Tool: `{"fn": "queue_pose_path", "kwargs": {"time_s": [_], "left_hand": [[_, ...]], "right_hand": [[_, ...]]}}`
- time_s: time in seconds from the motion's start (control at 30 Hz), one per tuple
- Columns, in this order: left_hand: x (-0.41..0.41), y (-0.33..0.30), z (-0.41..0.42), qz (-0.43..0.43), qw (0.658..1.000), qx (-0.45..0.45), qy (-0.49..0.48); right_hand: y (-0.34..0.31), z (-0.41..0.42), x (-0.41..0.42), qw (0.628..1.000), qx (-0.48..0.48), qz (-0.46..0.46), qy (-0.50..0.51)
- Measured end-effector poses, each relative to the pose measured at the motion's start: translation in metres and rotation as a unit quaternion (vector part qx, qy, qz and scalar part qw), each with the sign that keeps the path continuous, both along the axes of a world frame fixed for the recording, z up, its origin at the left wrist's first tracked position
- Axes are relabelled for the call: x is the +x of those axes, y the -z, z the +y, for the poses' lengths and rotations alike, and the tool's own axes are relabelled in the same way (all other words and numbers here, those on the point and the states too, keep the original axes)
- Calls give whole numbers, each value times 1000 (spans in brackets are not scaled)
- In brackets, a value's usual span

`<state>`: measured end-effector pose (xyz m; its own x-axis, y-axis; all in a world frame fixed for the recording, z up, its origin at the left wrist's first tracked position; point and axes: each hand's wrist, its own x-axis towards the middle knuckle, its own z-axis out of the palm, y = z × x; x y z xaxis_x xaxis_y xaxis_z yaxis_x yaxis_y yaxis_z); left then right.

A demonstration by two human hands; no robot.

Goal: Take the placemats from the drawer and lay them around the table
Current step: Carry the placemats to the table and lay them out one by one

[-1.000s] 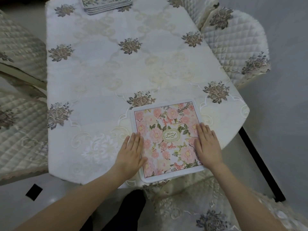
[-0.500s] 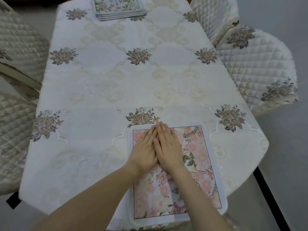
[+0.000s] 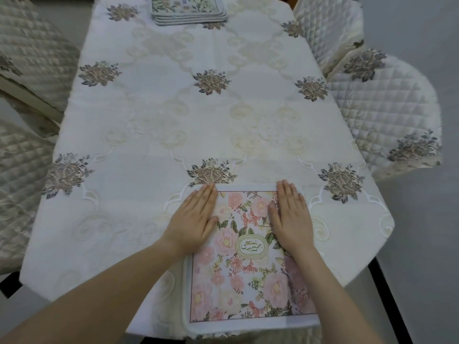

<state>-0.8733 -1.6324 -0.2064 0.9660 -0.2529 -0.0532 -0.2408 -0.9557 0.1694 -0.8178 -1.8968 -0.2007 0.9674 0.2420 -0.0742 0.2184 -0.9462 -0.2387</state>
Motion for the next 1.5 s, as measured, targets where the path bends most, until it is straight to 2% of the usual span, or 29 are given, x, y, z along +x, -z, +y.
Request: {"fn": "queue_pose_path", "kwargs": {"time_s": [0.2,0.33,0.47,0.73,1.03,1.23,1.37,1.5], "left_hand": [[-8,-32,-19,26,999,24,-2],[-72,-36,-52,-37,999,-24,-1],[-122,-11,-75,19,999,-35,-3],[-127,-11,-46,27,998,-22,59],[-137,-22,9,74,993,31,81],[-129,-42,10,100,990,44,85],[-114,-67,19,138,988,-36,61],[-116,-98,58,79,993,-72,46]], "right_hand": [[-24,6,-13,1000,20,10,-11],[-39,41,-104,993,96,32,-52],[-11,44,-157,996,74,35,-42],[-5,-2,-148,998,13,24,-64],[-13,-45,-137,999,26,34,-15],[-31,-26,-138,996,28,76,23],[-68,11,-130,987,78,120,71],[-105,78,-134,991,106,74,30]]}}
